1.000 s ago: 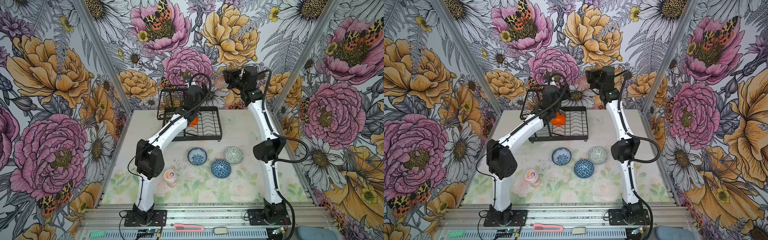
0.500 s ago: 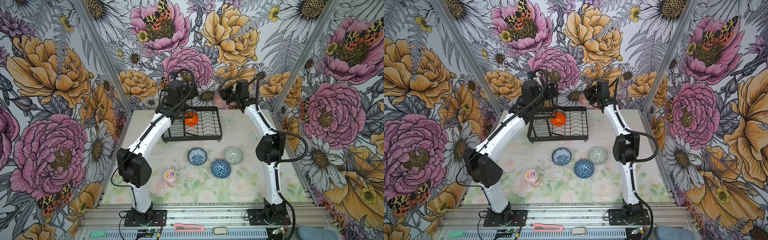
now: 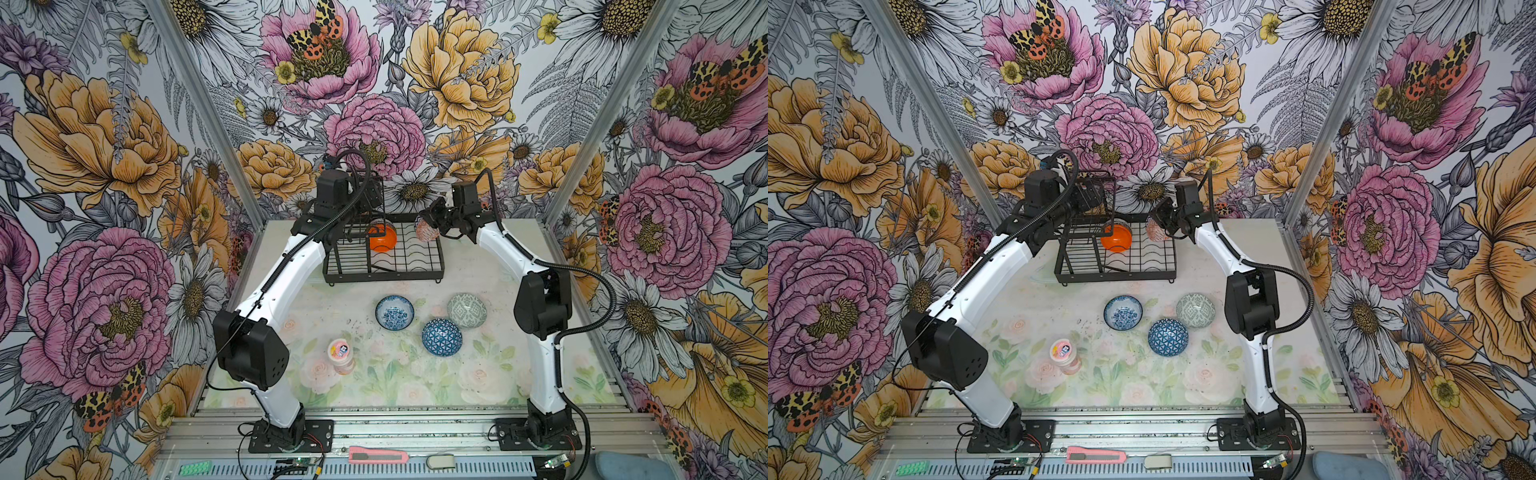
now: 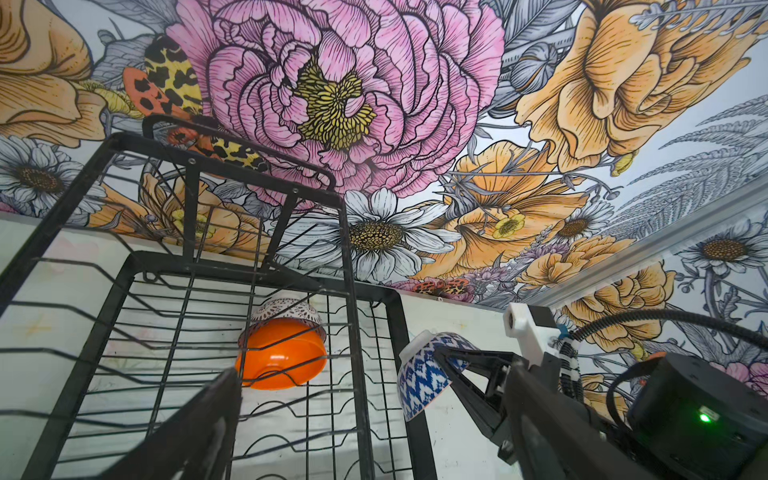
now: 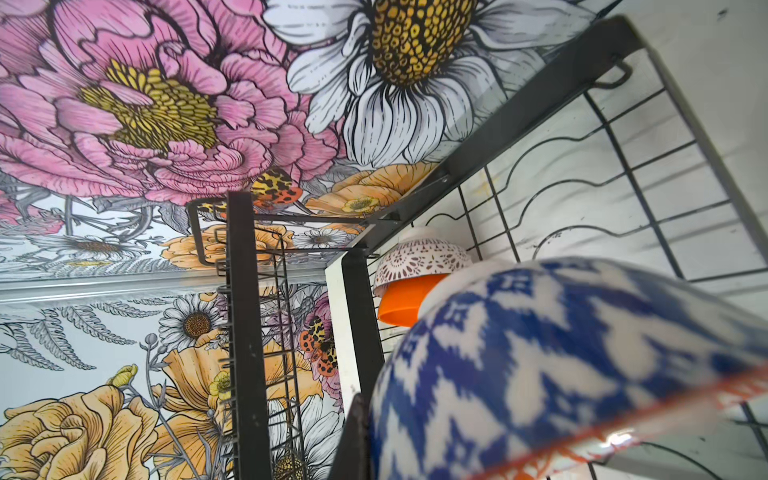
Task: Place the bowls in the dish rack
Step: 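Lower the orange-patterned bowl into the rack with the right gripper while the left gripper withdraws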
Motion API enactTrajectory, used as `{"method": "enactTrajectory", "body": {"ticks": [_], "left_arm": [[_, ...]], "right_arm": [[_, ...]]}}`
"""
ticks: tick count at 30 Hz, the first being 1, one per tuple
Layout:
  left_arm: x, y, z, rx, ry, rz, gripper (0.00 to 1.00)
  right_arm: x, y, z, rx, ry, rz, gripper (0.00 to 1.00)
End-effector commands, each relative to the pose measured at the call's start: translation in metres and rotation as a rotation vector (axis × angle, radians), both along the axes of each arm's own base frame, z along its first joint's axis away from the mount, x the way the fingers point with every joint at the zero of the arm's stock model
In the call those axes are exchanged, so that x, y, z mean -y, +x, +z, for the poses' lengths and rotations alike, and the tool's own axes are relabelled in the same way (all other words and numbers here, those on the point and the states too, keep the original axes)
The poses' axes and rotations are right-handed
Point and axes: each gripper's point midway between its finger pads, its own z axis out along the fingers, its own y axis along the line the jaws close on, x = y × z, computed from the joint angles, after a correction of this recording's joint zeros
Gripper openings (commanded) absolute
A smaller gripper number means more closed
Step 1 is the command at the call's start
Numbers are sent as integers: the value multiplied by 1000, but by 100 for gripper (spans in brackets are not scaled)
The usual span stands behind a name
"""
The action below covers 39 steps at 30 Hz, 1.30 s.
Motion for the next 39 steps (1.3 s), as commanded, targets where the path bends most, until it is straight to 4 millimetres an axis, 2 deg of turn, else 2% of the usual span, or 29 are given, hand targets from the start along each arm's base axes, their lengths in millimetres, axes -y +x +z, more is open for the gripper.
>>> {"method": "enactTrajectory", "body": {"ticks": [1,8,20,28,39], "left_arm": [[-10,-12,5,-10,-41,-4,99],[-22,-28,-7,-40,-78,-21,99],[-22,-62,-38,-147,-60,-90,99],[-19,-78,-45,-184,-26,-142,99],[-25,-92,-58,-249,-31,-124,99]], "right_arm": [[-12,-6,48,144,26,3,0],[-36,-16,27,118,48,-2,0],[-70,-23,5,106,101,7,0],[-85,-24,-10,109,123,20,0],[-112,-32,-23,117,133,65,0]]}}
